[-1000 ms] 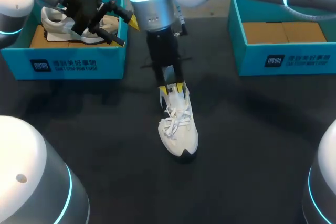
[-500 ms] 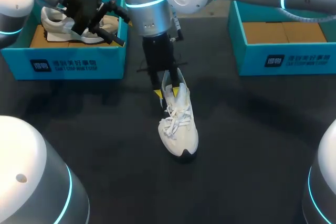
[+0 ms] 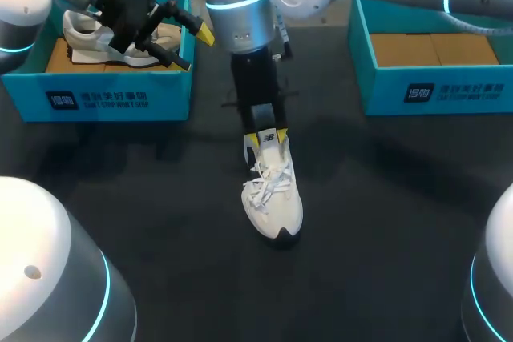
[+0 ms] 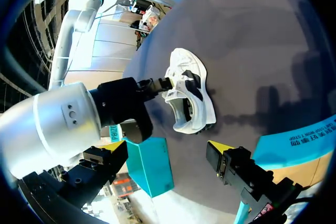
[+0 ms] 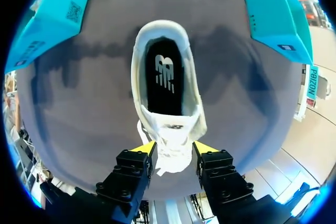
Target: Take the shoe out of the shoebox, open the shoe tongue, remove and reinsert the insole, then place the shoe into the shoebox
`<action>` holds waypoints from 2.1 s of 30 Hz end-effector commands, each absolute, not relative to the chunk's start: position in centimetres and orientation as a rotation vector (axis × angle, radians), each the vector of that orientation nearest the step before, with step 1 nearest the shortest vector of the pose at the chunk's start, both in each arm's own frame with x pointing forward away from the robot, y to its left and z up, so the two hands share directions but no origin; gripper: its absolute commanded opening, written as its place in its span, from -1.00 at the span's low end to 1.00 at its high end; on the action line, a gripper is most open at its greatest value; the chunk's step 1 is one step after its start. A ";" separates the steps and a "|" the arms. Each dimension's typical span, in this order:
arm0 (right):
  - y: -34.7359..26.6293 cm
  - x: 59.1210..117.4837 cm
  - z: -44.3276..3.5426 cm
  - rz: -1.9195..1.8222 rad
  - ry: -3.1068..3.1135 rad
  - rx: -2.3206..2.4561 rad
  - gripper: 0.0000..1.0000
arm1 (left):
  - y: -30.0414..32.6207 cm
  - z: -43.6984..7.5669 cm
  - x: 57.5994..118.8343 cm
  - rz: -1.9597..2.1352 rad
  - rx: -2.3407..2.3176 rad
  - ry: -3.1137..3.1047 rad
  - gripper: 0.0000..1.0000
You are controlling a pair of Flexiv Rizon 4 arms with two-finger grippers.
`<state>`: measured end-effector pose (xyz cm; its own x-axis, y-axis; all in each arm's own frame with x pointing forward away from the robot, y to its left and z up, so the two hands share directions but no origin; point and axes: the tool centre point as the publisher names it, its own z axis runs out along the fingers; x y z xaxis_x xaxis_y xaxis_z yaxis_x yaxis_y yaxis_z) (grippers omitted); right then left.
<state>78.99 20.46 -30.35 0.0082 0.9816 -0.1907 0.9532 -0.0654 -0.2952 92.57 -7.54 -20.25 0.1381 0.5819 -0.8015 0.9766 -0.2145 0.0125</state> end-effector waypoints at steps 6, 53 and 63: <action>19.9 80.5 -31.6 0.443 -2.123 -2.148 -0.17 | -7.5 -20.2 92.5 -0.922 1.869 1.493 1.00; 19.8 83.2 -26.4 -0.093 -3.127 -0.743 0.26 | -7.5 -20.2 92.5 -0.922 1.869 1.493 1.00; 19.8 83.3 -26.5 -0.093 -3.123 -0.729 1.00 | -7.5 -20.2 92.5 -0.922 1.869 1.493 1.00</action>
